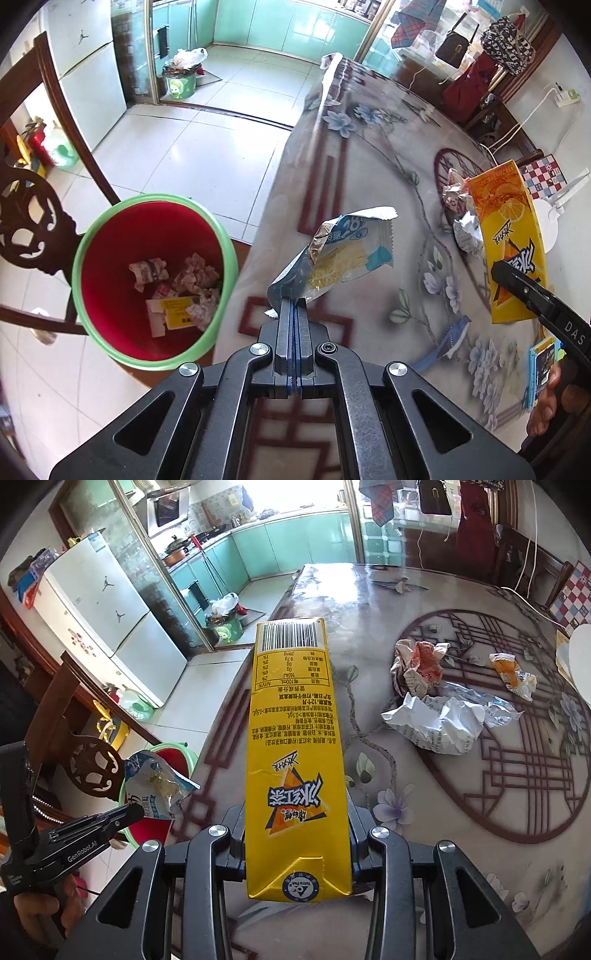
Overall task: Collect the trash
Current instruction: 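Carry the yellow box and blue wrapper over the red bin with both tools, then open both tools to drop the box and wrapper into the bin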
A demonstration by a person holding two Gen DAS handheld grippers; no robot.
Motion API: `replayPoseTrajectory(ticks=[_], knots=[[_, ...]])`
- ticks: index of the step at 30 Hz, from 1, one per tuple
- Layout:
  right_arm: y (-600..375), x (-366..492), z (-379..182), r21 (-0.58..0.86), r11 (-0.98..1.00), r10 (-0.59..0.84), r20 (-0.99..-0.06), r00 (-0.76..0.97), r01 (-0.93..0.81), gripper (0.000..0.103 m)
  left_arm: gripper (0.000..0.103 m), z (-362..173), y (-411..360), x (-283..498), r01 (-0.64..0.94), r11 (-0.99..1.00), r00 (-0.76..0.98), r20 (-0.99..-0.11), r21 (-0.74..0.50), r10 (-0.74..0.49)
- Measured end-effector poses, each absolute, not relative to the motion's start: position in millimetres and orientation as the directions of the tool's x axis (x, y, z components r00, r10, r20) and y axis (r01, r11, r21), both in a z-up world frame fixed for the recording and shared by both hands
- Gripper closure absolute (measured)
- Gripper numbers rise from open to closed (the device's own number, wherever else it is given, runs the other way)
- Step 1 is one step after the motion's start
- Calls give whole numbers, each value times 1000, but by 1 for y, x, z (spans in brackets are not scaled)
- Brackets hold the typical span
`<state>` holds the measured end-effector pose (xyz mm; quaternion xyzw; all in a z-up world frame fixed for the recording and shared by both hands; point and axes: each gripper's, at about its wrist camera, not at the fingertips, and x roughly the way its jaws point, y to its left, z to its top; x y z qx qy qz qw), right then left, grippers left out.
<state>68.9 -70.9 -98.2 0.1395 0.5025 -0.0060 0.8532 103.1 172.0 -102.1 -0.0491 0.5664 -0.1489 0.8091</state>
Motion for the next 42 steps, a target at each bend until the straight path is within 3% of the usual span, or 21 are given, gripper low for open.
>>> replayPoseTrajectory(ticks=[42], knots=[[102, 136, -115, 183, 976, 214, -896, 389, -116, 68, 103, -148, 313, 145, -69, 974, 279, -941, -218, -191]])
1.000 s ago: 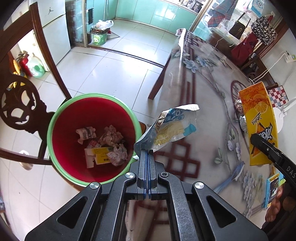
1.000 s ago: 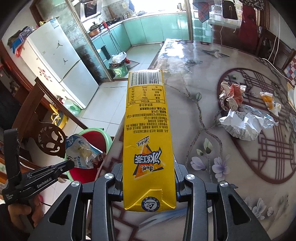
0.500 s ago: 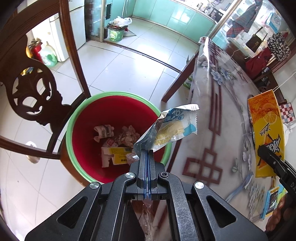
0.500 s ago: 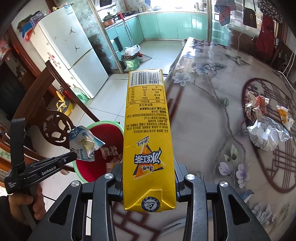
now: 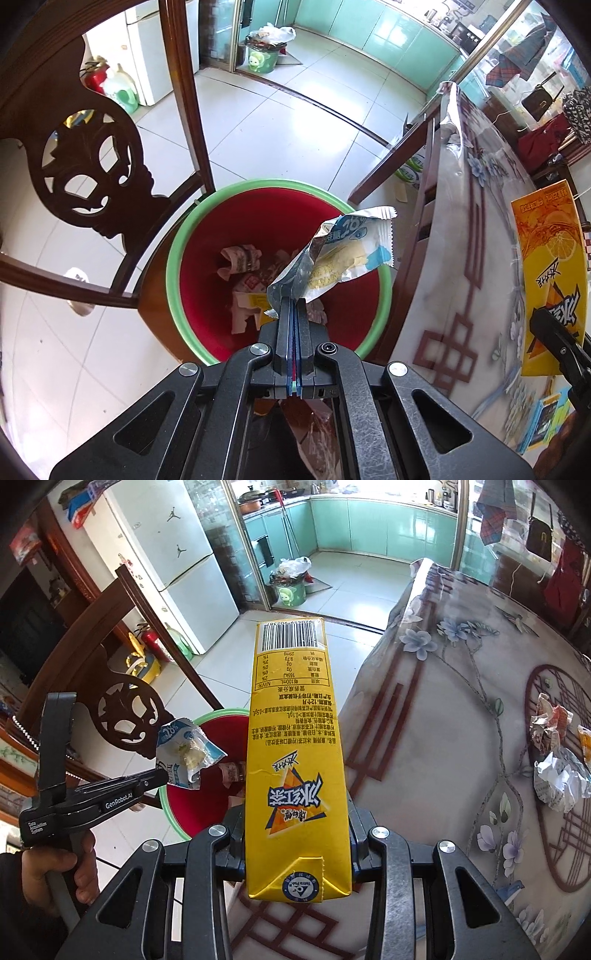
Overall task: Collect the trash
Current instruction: 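Open both tools to drop the box and wrapper into the bin, then grasp the orange snack bag with the right tool while the left tool grasps crumpled foil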
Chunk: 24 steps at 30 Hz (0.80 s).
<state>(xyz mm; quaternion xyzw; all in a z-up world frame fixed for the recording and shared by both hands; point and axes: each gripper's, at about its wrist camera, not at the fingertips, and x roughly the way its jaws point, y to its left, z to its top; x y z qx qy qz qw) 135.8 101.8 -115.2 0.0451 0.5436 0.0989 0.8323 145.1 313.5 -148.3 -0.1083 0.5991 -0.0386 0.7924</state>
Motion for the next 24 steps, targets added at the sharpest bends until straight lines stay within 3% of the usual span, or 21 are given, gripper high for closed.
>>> replayPoseTrajectory(ticks=[12, 14, 16, 17, 19, 24], knots=[[135, 152, -139, 219, 958, 268, -915, 301, -186, 68, 103, -156, 335, 155, -153, 965, 267, -949, -214, -169], [139, 153, -143, 256, 946, 305, -909, 282, -198, 67, 90, -157, 338, 154, -171, 960, 266, -949, -220, -170], [139, 153, -146, 296, 936, 340, -901, 270, -189, 58, 37, -156, 342, 153, -203, 949, 280, -943, -242, -181], [140, 152, -147, 305, 935, 346, -898, 273, -181, 53, 29, -154, 344, 152, -218, 942, 296, -937, -256, -186], [137, 150, -145, 320, 932, 359, -886, 294, -172, 41, 27, -149, 344, 151, -225, 935, 320, -927, -274, -195], [130, 145, -138, 317, 934, 354, -880, 317, -162, 40, 27, -142, 335, 150, -186, 947, 331, -924, -262, -190]])
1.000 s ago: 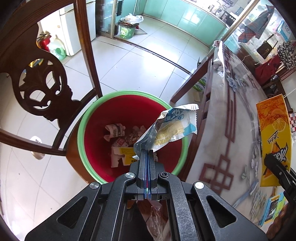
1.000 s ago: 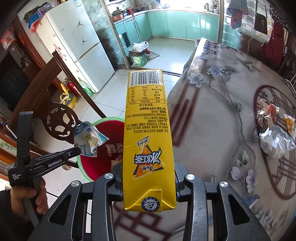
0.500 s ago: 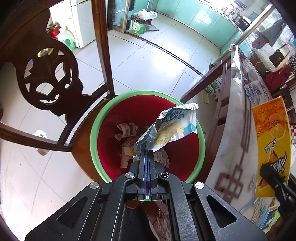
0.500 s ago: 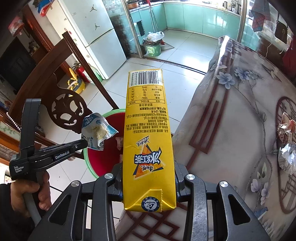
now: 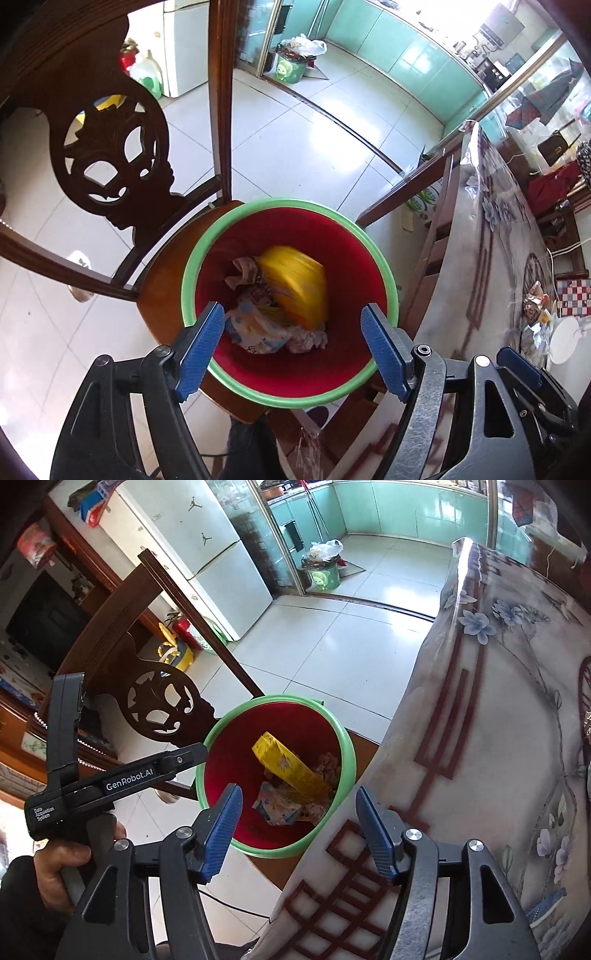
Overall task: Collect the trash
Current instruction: 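Grasp the orange snack bag with the right tool while the left tool grasps crumpled foil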
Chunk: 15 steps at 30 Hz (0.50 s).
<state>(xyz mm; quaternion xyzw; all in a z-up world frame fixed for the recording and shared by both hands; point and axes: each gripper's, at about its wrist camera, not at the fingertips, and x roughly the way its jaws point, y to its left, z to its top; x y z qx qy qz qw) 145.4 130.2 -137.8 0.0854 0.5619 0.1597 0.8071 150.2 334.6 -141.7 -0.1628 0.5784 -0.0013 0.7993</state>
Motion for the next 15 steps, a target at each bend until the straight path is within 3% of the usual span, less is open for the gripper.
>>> replayPoseTrajectory(ticks=[7, 15], knots=[[84, 130, -130, 275, 958, 288, -889, 356, -88, 40, 24, -130, 307, 144, -96, 957, 343, -912, -273, -226], [-45, 83, -116, 155, 979, 89, -909, 407, 132, 40, 23, -128, 254, 133, 4, 959, 312, -911, -283, -270]])
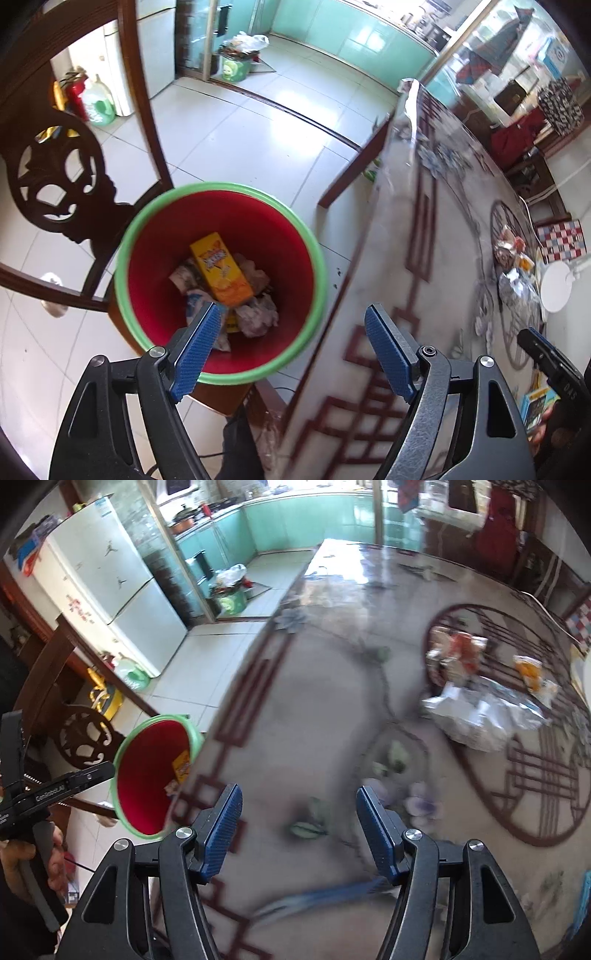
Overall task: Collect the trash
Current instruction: 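Grasp the orange snack bag with the right tool while the left tool grasps crumpled foil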
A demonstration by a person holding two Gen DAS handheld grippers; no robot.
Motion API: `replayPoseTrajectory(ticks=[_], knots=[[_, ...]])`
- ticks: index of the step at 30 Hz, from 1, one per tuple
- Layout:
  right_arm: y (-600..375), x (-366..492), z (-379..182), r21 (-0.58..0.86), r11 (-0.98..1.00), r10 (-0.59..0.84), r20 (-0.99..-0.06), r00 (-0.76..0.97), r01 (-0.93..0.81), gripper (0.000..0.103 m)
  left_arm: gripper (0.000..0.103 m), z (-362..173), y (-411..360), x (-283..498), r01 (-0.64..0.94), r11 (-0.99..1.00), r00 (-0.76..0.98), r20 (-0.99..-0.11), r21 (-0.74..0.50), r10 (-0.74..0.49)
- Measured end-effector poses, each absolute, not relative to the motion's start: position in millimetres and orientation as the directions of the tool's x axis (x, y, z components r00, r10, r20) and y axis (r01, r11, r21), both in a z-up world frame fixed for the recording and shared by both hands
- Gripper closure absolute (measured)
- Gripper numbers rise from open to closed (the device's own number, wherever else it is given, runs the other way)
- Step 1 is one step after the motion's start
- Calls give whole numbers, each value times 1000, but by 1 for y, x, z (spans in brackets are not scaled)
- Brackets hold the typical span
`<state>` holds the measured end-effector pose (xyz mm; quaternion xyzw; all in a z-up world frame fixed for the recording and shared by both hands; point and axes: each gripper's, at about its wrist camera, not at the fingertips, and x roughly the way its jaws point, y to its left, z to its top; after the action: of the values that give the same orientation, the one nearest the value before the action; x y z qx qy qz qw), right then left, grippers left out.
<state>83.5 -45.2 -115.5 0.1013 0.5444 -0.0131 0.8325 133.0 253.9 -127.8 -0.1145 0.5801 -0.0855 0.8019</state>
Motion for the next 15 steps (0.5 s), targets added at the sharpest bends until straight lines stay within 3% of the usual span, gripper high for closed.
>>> replayPoseTrajectory(ticks=[5, 15], knots=[[-138, 48, -103, 61, 969, -46, -906, 421, 238, 40, 23, -119, 207, 119, 56, 959, 311, -908, -279, -282], [-304, 27, -84, 18, 946, -146, -868, 474, 323, 40, 22, -110, 113, 65, 114, 954, 263, -918, -276, -297]])
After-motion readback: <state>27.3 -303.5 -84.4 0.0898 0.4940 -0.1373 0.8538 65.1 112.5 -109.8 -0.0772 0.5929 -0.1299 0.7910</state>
